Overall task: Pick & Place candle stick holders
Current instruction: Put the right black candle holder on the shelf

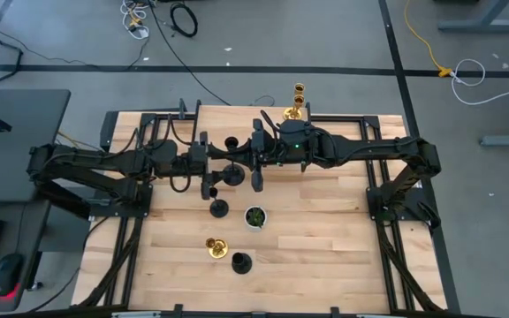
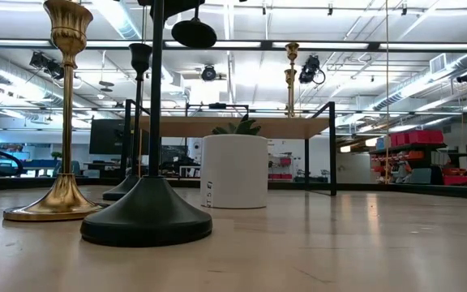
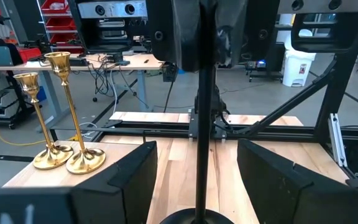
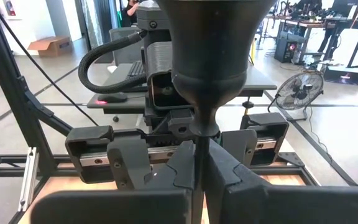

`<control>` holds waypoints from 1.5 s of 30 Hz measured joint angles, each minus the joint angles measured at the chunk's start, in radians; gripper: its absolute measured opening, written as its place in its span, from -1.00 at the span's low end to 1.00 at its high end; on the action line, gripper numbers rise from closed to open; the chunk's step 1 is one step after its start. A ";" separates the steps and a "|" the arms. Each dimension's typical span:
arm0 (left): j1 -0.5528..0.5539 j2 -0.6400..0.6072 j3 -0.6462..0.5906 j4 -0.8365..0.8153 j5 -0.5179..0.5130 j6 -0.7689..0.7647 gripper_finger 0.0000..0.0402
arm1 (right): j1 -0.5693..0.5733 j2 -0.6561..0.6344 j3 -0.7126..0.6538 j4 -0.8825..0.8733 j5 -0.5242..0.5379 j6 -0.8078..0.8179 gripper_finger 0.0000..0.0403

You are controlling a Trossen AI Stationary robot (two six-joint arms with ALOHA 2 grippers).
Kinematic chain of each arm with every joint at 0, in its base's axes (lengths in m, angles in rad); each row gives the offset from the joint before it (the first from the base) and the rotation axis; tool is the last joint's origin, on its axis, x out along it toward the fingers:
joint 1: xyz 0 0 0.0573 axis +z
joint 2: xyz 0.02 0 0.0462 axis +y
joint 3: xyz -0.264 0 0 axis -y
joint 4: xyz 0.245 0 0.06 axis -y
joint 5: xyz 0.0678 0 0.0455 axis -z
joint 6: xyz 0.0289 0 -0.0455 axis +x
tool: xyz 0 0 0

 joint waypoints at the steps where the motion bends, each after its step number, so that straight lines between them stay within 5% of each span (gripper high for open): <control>1: 0.000 0.000 0.000 0.000 0.000 0.001 0.10 | 0.000 0.000 0.000 0.000 0.000 0.000 -0.96; 29: 0.000 0.000 0.000 0.000 0.005 0.002 -0.93 | 0.000 0.000 0.000 0.000 0.000 -0.002 -0.96; 38: 0.003 0.000 0.000 -0.002 -0.027 0.006 -0.94 | -0.001 0.000 0.000 0.000 0.005 -0.023 -0.95; 45: 0.007 0.000 0.000 -0.009 -0.032 0.005 -0.95 | 0.000 0.000 0.000 0.000 0.029 -0.026 -0.76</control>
